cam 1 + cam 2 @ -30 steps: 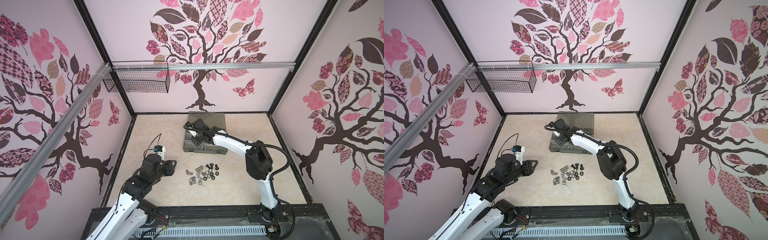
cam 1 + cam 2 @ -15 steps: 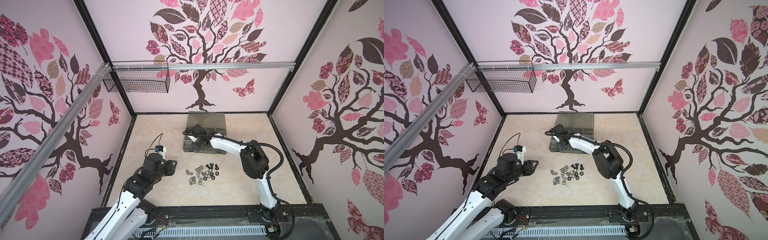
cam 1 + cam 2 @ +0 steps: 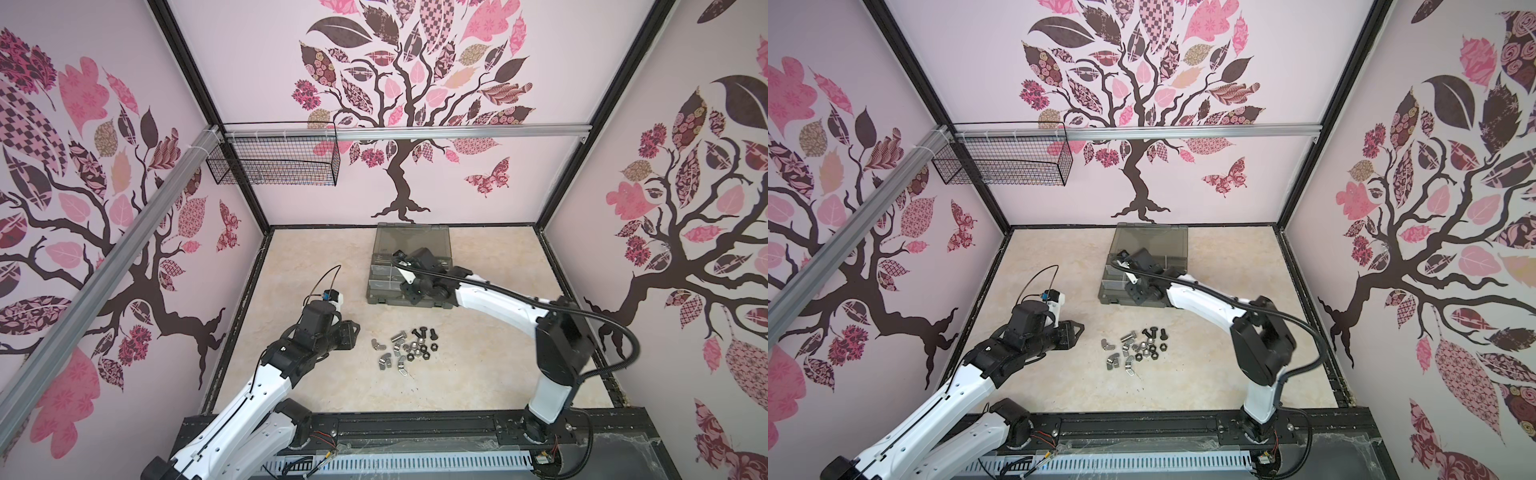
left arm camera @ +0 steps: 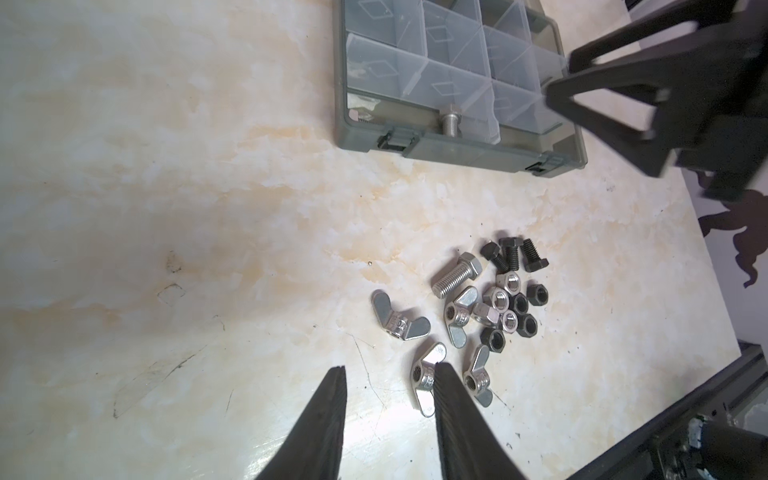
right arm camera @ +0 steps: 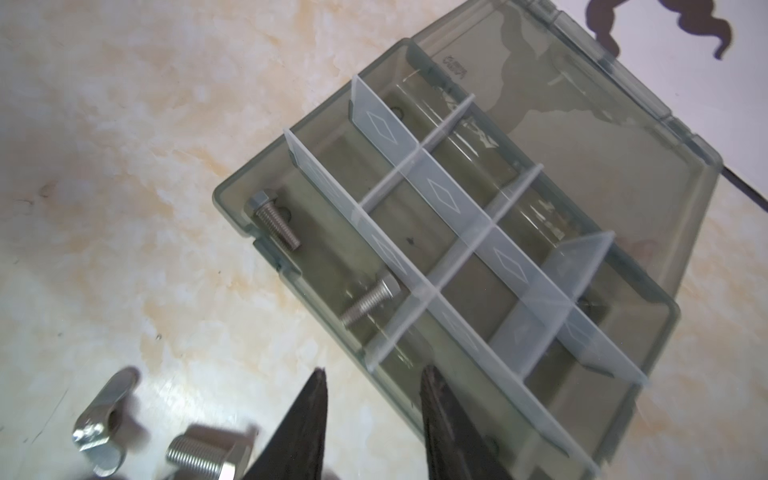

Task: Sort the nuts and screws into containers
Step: 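Withdraw the right gripper while the left gripper reaches to a silver bolt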

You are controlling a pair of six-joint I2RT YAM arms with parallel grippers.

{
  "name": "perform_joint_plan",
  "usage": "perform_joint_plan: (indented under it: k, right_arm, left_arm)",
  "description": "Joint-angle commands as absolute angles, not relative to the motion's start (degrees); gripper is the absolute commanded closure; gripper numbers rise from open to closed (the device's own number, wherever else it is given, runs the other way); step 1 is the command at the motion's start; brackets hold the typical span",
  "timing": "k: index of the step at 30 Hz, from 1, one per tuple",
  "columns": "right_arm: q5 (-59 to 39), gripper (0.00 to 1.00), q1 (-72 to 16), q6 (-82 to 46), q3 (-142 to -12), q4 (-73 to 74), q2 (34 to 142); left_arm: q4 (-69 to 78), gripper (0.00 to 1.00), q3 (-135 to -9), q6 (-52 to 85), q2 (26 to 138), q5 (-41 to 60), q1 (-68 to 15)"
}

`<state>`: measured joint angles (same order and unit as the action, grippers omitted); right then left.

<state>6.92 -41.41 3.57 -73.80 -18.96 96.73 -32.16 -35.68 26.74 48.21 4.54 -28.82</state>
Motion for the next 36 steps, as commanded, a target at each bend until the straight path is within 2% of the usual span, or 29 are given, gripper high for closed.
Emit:
perform_joint_plan:
  k: [1,7,13,22,36]
  right_arm:
    - [6.03,0.59,-40.13,-3.9,-64.21,-15.03,87.1]
    - [5.36,0.58,-36.36,-9.86,-50.31,-12.75,72.93]
    - [5.89,0.57,-35.51,-11.12,-42.7,-12.7,65.88]
    - [3.5,0.56,-34.8,-14.01,-39.15,-9.49,68.07]
    - [3.87,0.55,-34.52,-11.98,-40.1,-10.37,67.11]
  left_arm:
    - [-26.12,0.62,-34.89,24.7,50.05,3.62,-31.55]
    - [-24.03,0.62,-38.13,22.56,59.91,3.48,-36.43]
    - [-23.35,0.61,-42.2,14.71,68.1,6.38,-36.99]
    - [-27.53,0.6,-51.65,3.7,82.5,6.46,-42.41]
    - [-30.63,0.67,-59.19,3.25,95.45,4.04,-43.33]
